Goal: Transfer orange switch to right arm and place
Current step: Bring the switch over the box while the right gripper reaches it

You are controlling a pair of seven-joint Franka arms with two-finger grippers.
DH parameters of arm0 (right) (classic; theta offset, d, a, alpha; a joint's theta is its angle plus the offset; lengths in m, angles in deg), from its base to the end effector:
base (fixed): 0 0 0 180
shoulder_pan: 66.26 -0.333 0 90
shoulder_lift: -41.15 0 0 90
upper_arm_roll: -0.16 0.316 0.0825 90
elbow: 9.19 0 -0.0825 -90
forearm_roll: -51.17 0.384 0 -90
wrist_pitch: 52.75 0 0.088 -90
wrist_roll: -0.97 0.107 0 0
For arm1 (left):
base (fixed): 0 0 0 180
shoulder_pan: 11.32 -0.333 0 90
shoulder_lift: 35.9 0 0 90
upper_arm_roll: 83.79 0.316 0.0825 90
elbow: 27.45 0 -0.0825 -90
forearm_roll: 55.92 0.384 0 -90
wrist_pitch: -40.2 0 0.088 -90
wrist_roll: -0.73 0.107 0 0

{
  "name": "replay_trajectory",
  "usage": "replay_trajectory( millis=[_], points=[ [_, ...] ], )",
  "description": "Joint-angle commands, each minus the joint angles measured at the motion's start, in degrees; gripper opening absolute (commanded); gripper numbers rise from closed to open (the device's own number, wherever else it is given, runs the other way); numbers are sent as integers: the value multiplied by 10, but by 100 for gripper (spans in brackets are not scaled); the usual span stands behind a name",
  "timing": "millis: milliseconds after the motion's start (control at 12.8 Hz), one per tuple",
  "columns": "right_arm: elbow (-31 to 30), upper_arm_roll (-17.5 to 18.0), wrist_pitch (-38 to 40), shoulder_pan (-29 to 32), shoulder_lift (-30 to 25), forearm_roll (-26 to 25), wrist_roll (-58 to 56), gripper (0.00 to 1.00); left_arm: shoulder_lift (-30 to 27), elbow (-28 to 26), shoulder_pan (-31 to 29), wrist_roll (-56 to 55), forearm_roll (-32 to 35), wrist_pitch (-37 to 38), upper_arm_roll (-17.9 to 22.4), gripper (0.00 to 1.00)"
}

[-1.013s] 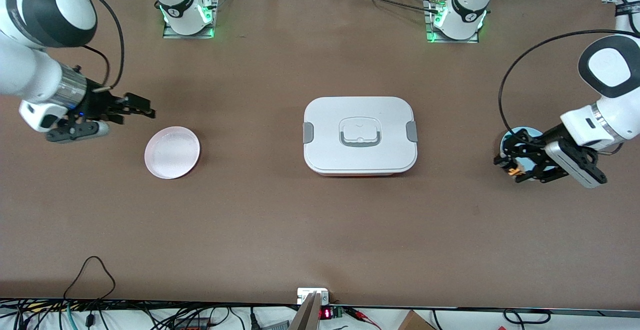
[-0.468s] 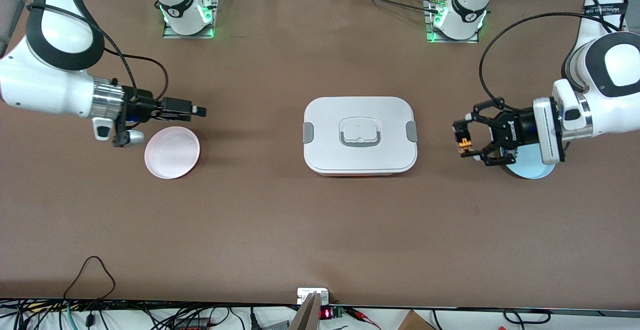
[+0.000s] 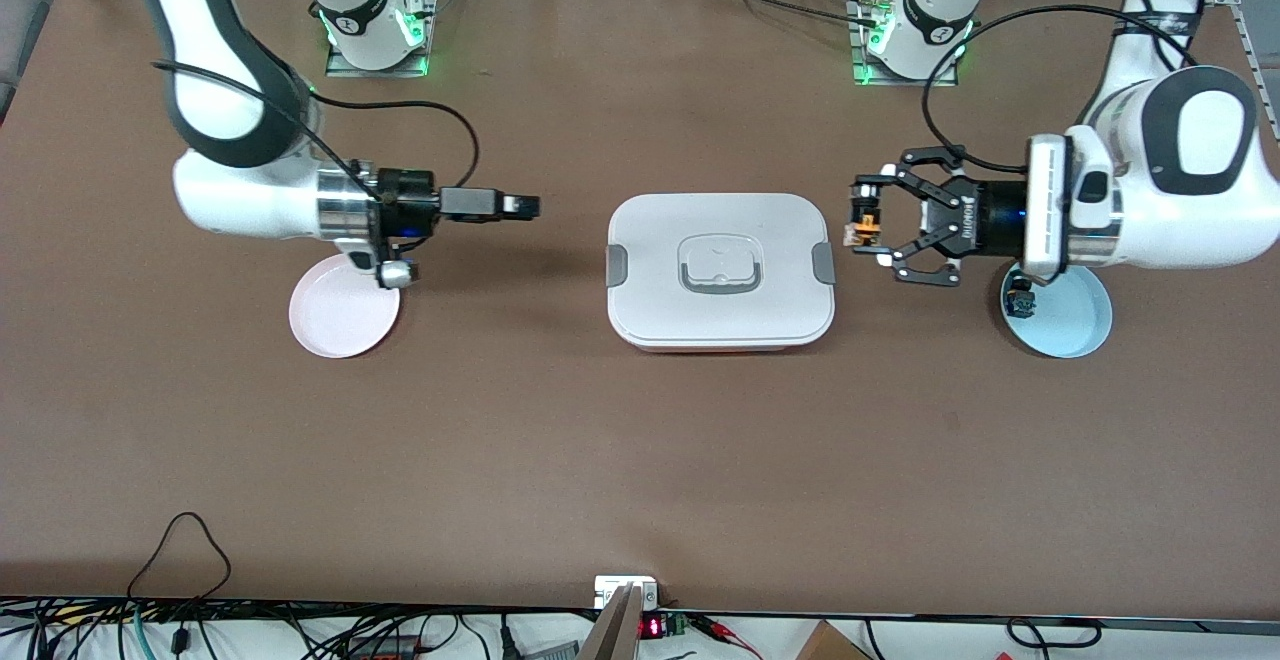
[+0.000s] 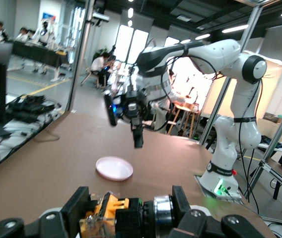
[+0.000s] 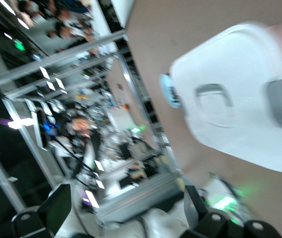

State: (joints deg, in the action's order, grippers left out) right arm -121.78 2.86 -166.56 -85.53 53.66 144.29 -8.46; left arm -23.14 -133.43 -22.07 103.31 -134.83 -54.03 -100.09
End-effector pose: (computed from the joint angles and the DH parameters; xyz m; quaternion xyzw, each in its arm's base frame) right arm 0.5465 0.2861 0.4027 -0.7520 0.1595 0.1380 0.6245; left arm 0.5896 -0.1444 0.4589 0.5733 -0.4927 0.3662 0.5427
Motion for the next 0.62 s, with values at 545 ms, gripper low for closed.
replay_trajectory(
  millis=[545],
  points=[
    [171,-5,-336,-244,87,235,2,100,46,-38,59,148,-126,7,3,0]
  ],
)
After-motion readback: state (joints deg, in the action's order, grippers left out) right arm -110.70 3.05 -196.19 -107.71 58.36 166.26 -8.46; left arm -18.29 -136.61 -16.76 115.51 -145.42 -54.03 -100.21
